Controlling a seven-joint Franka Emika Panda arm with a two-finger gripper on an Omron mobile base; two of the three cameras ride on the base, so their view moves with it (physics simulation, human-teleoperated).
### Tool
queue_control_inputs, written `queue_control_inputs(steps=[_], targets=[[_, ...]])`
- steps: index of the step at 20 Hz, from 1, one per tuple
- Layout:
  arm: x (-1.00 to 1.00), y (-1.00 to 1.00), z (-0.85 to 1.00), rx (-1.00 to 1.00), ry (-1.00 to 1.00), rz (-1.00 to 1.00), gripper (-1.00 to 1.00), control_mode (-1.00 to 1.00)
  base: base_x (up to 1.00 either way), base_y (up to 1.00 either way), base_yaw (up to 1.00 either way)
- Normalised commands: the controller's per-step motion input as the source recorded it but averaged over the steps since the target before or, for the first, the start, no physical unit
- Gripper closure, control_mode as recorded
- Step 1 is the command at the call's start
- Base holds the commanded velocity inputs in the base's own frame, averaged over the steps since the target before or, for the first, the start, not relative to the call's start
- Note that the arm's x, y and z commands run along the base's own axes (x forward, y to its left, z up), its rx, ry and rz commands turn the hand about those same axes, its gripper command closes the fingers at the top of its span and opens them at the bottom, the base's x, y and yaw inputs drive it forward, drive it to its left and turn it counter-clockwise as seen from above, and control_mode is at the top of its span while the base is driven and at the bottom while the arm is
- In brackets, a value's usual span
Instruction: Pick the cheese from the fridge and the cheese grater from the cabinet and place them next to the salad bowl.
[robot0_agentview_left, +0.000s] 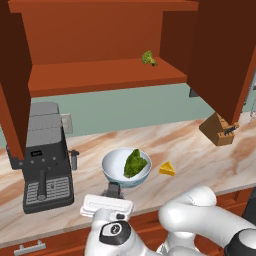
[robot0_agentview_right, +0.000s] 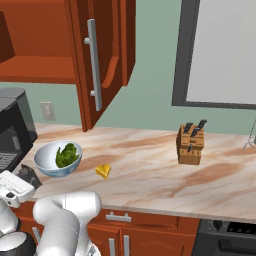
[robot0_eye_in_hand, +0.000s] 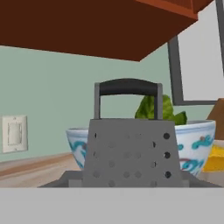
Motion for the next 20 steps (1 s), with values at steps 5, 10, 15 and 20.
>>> queue_control_inputs(steps=[5, 10, 15, 20], targets=[[0.22, 0.01, -0.35, 0.03, 0.0, 0.0, 1.0, -1.0, 0.0, 0.0, 0.0], [0.04, -0.06, -0.43, 0.06, -0.01, 0.0, -1.0, -1.0, 0.0, 0.0, 0.0], [0.02, -0.17, -0.06, 0.05, -0.02, 0.0, -1.0, -1.0, 0.0, 0.0, 0.0], [0.0, -0.01, 0.07, 0.06, 0.0, 0.0, -1.0, -1.0, 0.0, 0.0, 0.0]])
